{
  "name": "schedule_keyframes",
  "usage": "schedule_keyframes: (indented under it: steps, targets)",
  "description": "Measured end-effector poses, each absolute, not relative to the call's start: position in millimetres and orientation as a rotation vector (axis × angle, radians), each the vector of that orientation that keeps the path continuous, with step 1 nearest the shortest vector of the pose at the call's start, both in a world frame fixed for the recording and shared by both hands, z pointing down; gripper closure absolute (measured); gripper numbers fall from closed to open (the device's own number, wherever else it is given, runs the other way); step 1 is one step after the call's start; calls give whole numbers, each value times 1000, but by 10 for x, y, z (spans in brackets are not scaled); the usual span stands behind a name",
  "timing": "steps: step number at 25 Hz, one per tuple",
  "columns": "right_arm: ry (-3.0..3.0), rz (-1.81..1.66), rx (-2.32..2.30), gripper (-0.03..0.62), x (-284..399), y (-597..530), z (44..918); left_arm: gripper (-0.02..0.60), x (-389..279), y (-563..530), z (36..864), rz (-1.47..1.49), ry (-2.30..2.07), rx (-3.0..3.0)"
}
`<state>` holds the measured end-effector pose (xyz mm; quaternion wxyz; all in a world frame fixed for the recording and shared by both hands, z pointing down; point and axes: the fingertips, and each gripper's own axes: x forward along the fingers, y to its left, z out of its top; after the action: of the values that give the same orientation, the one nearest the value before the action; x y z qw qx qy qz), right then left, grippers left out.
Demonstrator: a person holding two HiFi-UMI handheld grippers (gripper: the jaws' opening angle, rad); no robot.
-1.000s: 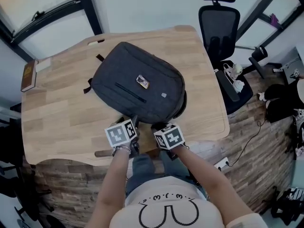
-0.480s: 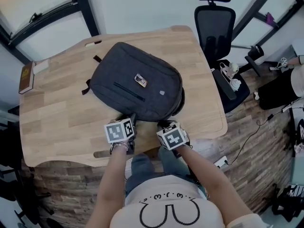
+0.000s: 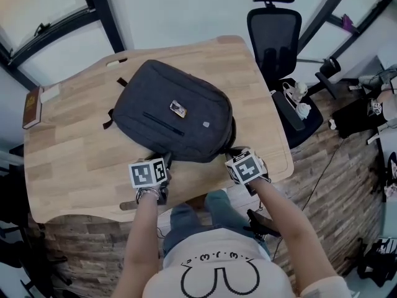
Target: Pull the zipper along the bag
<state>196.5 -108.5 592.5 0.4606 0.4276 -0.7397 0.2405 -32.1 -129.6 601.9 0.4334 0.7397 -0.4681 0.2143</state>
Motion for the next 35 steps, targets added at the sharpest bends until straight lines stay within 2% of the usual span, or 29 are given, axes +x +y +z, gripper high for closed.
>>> schedule_keyframes:
  steps: [8, 14, 18, 23, 30, 35]
  targets:
    - [-1787, 461, 953, 523, 2283, -1450, 6003, 411, -286, -1302, 6025, 558, -1147, 1853]
    - [-1831, 481, 883, 540, 2210, -1435, 6012, 411, -316, -1325, 6033, 547, -1199, 1823]
    - [-1883, 569, 789, 540, 1980, -1211, 6005, 407, -550, -1463, 6007, 609, -1311, 1825]
    - [-1957, 789, 630, 540, 1355, -889, 6045, 393, -924, -1569, 5771, 785, -1501, 2038]
    - [-2023, 920, 492, 542, 585, -669, 6057, 359, -651, -1144, 5416, 1011, -1040, 2483]
    - [-2064, 997, 563, 542, 332, -675, 6050, 358, -403, -949, 5570, 1311, -713, 2622]
